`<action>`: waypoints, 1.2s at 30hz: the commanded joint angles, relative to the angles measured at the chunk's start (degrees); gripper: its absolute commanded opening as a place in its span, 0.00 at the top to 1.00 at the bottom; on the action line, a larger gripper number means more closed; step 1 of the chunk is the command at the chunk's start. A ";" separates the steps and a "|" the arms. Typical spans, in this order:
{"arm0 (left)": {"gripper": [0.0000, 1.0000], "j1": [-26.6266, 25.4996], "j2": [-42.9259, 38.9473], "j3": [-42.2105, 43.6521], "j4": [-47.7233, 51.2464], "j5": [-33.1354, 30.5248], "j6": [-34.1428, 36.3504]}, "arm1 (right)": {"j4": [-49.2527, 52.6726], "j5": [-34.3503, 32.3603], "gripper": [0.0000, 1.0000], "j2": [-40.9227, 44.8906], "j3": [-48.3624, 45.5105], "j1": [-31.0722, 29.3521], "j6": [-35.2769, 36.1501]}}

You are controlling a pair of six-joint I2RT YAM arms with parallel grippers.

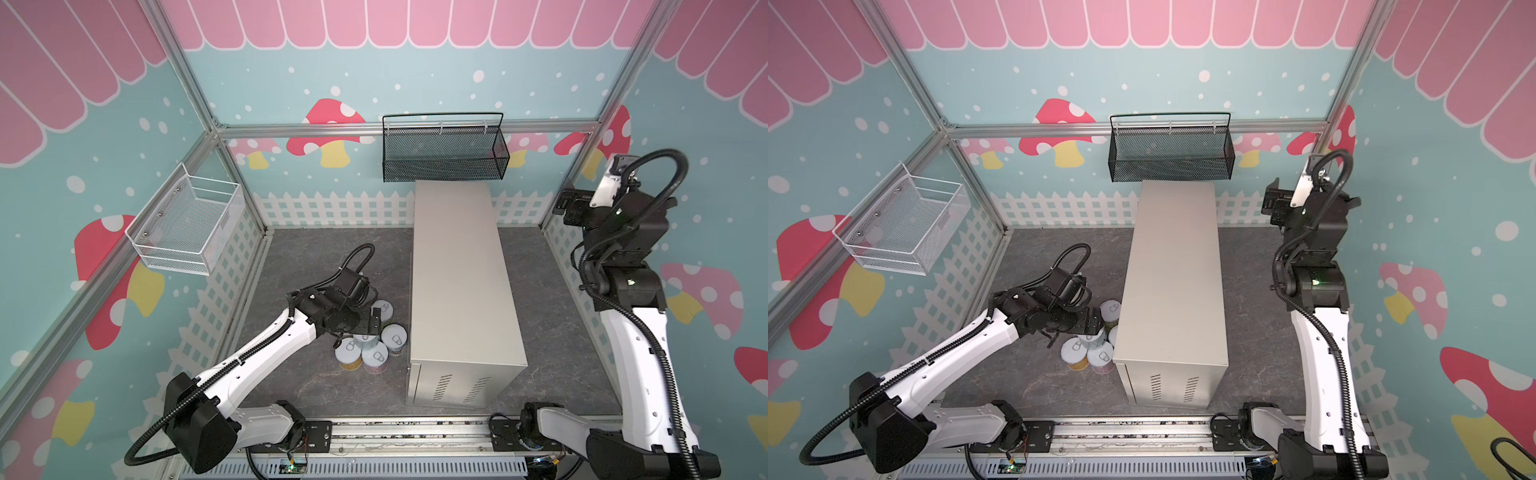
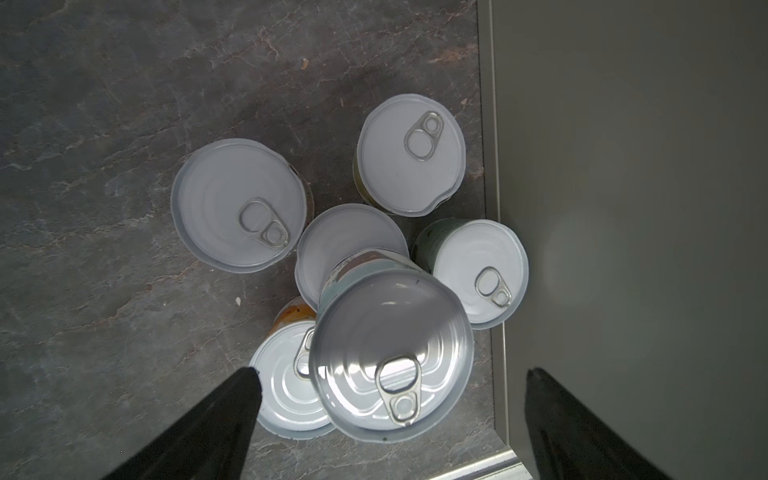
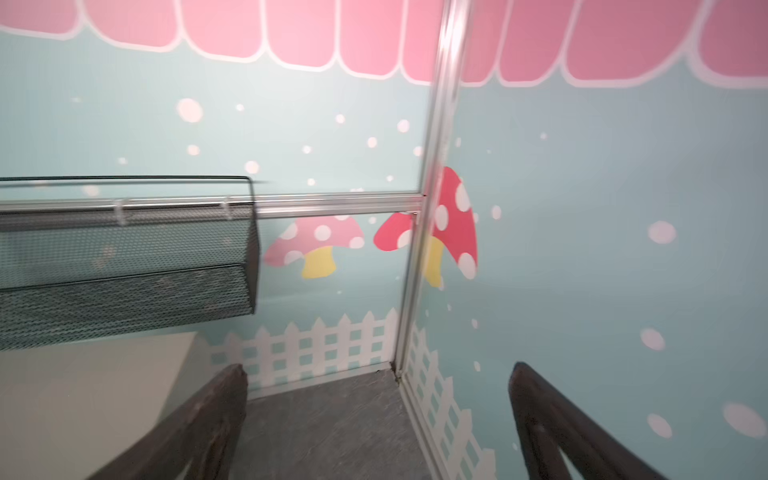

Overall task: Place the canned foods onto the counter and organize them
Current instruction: 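Close the left gripper on the blue-labelled can while the right arm rises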

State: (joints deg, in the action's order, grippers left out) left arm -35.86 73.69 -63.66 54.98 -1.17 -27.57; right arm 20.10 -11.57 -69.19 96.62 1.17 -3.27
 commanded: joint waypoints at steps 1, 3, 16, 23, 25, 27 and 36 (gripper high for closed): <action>0.01 -1.23 1.25 -2.09 1.83 -4.04 1.67 | 19.82 17.89 0.00 -4.94 10.32 -0.10 0.30; 0.01 -1.58 2.41 -2.73 2.87 -5.07 1.99 | 23.75 26.04 0.00 -7.06 15.72 -0.52 0.69; 0.01 -3.85 6.35 -4.68 3.11 -8.21 2.08 | 33.26 46.98 0.00 -3.32 16.55 -16.43 8.55; 0.01 -4.18 7.92 -4.91 2.99 -8.17 2.61 | 27.81 56.53 0.00 1.27 5.90 -21.59 9.06; 0.01 -4.22 8.07 -4.55 2.86 -8.05 2.61 | 26.66 56.08 0.00 1.60 3.79 -23.29 8.93; 0.01 -4.22 8.14 -4.12 2.85 -8.15 2.37 | 26.35 55.67 0.01 1.20 2.56 -25.06 9.18; 0.05 -4.28 7.99 -0.98 1.12 -7.99 1.82 | 30.82 42.89 0.00 -6.17 4.88 -38.56 11.65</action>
State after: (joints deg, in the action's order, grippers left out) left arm -39.83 81.69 -65.60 56.75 -8.36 -25.28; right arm 48.53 37.19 -72.79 99.18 -33.76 5.58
